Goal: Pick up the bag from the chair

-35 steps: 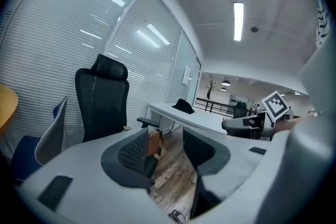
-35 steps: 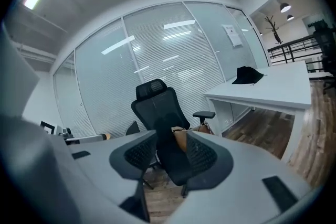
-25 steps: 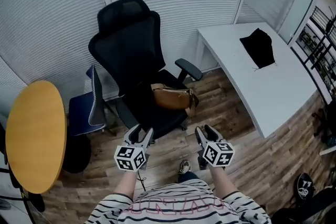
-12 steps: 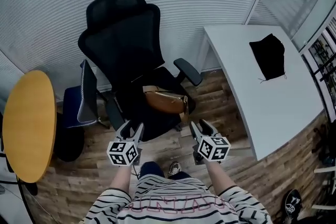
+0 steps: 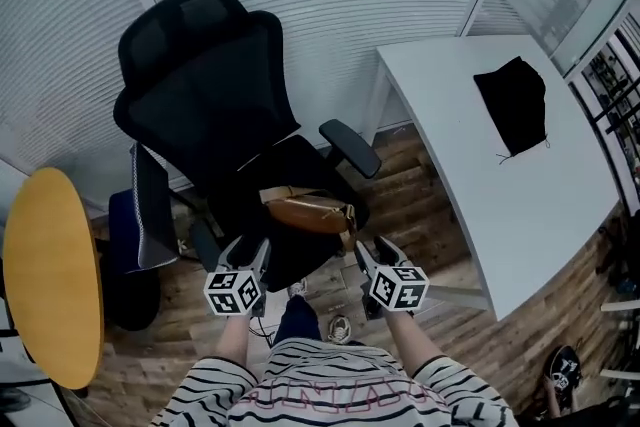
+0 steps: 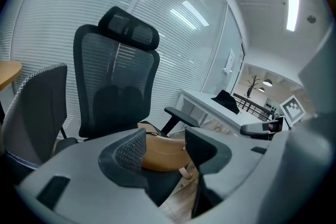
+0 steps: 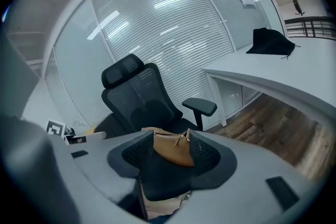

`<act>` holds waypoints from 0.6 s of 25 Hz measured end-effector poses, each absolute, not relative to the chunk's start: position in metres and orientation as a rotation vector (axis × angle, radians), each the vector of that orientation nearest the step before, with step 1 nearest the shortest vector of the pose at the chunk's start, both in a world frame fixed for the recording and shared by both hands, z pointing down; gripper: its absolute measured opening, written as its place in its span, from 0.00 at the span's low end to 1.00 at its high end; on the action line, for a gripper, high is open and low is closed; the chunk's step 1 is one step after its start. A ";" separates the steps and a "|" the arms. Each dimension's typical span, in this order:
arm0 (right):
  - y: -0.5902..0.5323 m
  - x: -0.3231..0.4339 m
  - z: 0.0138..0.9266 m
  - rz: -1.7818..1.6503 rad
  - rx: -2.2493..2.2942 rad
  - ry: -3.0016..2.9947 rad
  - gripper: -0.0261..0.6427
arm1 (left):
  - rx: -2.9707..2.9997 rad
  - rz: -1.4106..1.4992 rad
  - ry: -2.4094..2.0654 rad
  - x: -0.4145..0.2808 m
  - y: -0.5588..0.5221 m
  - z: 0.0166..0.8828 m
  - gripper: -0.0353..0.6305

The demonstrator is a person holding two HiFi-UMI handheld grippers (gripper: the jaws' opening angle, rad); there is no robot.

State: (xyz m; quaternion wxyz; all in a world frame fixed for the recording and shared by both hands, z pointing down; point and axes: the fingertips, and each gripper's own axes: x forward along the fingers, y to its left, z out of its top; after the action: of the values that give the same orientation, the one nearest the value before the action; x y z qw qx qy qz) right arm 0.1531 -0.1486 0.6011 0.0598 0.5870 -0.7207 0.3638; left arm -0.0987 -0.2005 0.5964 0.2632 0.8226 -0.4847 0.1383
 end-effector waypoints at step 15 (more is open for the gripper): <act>-0.223 0.156 0.690 1.265 1.866 -2.018 0.37 | 2.148 0.494 -1.147 -0.094 -0.296 0.704 0.44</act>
State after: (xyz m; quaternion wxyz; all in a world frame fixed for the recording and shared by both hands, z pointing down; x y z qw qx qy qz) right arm 0.1559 -0.2233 0.6897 0.0578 0.6158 -0.6658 0.4174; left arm -0.0938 -0.2965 0.7039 0.3227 0.8183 -0.4369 0.1881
